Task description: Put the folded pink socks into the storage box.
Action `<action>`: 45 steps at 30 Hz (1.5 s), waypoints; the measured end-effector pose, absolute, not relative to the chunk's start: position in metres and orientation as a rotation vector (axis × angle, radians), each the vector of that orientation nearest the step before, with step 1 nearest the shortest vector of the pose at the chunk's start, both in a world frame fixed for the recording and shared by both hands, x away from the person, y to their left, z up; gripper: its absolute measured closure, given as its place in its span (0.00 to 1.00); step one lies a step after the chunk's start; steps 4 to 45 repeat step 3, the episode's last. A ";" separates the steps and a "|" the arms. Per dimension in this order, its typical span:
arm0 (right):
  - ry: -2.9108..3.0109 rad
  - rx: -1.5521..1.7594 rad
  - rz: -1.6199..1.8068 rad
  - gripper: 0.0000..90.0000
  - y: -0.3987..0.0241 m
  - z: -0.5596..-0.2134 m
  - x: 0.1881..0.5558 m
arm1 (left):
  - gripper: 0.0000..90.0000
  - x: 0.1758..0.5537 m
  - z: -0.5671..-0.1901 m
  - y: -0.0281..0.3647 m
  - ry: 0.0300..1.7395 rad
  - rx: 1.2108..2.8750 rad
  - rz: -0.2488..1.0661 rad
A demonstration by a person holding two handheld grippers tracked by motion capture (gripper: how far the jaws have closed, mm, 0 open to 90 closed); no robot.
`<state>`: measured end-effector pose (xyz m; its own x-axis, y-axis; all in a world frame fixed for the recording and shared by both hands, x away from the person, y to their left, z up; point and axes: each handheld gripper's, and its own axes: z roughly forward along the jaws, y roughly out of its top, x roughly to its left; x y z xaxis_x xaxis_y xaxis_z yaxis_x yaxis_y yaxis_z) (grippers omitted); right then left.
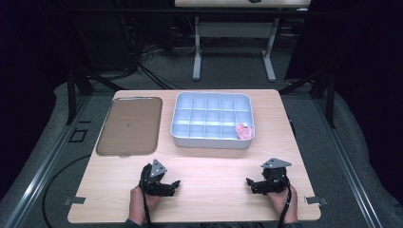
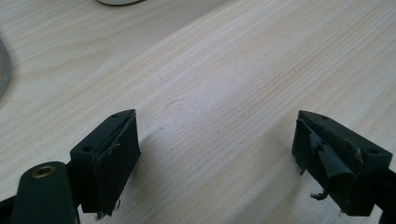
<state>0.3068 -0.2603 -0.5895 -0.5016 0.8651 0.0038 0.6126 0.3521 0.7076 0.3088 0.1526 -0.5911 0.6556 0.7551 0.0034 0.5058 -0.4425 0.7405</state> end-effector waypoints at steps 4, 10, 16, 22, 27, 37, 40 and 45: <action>2.248 1.294 0.940 0.01 -0.261 -0.590 0.306 | 0.16 0.309 -0.591 0.153 0.973 2.137 0.436; 2.248 1.294 0.940 0.01 -0.261 -0.590 0.306 | 0.16 0.309 -0.591 0.153 0.973 2.137 0.436; 2.248 1.294 0.940 0.01 -0.261 -0.590 0.306 | 0.16 0.309 -0.591 0.153 0.973 2.137 0.436; 2.248 1.294 0.940 0.01 -0.261 -0.590 0.306 | 0.16 0.309 -0.591 0.153 0.973 2.137 0.436; 2.248 1.294 0.940 0.01 -0.261 -0.590 0.306 | 0.16 0.309 -0.591 0.153 0.973 2.137 0.436; 2.248 1.294 0.940 0.01 -0.261 -0.590 0.306 | 0.16 0.309 -0.591 0.153 0.973 2.137 0.436; 2.248 1.294 0.940 0.01 -0.261 -0.590 0.306 | 0.16 0.309 -0.591 0.153 0.973 2.137 0.436; 2.248 1.294 0.940 0.01 -0.261 -0.590 0.306 | 0.16 0.309 -0.591 0.153 0.973 2.137 0.436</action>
